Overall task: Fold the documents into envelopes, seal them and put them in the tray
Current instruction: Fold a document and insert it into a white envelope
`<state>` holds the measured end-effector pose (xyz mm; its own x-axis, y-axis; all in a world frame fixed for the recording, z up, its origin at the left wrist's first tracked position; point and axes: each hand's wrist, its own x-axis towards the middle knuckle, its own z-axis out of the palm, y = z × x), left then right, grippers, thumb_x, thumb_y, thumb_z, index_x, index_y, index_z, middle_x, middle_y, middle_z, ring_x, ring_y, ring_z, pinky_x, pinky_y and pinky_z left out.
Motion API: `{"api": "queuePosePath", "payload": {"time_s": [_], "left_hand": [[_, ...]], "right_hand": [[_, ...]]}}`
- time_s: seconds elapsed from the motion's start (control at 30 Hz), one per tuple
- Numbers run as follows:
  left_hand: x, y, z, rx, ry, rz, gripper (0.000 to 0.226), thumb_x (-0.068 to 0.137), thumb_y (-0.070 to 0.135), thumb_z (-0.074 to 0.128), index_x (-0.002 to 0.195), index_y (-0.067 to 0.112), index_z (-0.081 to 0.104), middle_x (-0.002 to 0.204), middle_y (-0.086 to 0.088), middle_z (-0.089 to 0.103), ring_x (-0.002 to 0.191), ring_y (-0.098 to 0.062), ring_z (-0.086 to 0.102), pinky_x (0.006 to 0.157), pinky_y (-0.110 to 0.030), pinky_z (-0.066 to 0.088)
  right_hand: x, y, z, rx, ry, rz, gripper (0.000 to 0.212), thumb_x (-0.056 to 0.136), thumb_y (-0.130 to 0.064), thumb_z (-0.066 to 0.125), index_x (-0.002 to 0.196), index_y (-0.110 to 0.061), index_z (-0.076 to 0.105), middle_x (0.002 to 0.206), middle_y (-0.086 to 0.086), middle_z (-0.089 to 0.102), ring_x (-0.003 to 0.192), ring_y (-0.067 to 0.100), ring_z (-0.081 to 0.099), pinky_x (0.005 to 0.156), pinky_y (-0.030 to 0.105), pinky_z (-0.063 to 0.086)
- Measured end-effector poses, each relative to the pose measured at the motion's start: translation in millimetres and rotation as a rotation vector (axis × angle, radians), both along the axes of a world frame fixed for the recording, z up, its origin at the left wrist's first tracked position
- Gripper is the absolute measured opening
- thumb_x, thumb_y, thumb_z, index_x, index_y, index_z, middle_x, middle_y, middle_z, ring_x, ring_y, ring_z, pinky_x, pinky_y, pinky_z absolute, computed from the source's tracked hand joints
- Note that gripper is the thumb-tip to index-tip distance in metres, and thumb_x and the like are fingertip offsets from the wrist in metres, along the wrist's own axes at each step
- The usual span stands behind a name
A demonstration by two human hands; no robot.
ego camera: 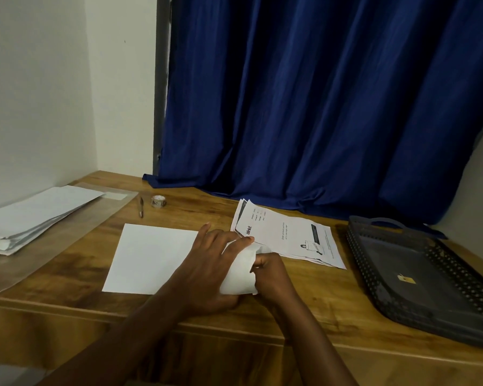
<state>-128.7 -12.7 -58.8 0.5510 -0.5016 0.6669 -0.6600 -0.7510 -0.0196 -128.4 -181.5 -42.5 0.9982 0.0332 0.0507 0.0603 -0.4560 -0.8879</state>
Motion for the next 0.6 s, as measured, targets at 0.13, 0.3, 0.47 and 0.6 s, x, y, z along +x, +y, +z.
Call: {"api": "queuePosePath", "payload": {"time_s": [0.13,0.3,0.47,0.6], "left_hand": [[0.6,0.9,0.2,-0.024,0.002,-0.004,0.099,0.066,0.065,0.072,0.150,0.020,0.042,0.143,-0.004,0.051,0.132,-0.023,0.047,0.117,-0.061,0.024],[-0.9,2.2,-0.5,-0.013,0.119,0.041,0.102,0.072,0.085,0.060,0.153,0.027,0.036,0.155,0.004,0.040,0.143,-0.016,0.035,0.123,-0.055,0.013],[-1.6,4.2,-1.8,0.082,0.455,0.127,0.072,0.092,0.079,0.032,0.152,0.040,0.039,0.162,0.014,0.032,0.150,-0.008,0.023,0.127,-0.043,0.008],[4.0,3.8,-6.8,0.171,0.550,0.150,0.058,0.102,0.061,0.031,0.156,0.041,0.028,0.165,0.016,0.024,0.153,-0.008,0.016,0.125,-0.036,0.010]], "right_hand": [[-0.5,-2.5,0.3,0.030,-0.062,0.077,0.055,0.089,0.014,0.060,0.060,-0.032,0.064,0.057,-0.022,0.061,0.062,0.001,0.057,0.055,0.012,0.046],[-5.0,-20.7,-0.3,0.195,-0.111,0.055,0.018,0.092,-0.008,0.065,0.084,-0.012,0.080,0.083,0.006,0.077,0.082,0.022,0.073,0.071,0.044,0.058],[-17.1,-52.3,-12.1,0.117,-0.241,-0.170,0.009,0.094,-0.026,0.065,0.096,-0.031,0.072,0.089,-0.014,0.073,0.086,0.008,0.069,0.079,0.032,0.060],[-15.5,-69.2,-28.9,-0.298,-0.322,-0.215,0.011,0.092,-0.036,0.066,0.100,-0.035,0.073,0.099,-0.021,0.069,0.095,0.002,0.062,0.089,0.039,0.057]]}}
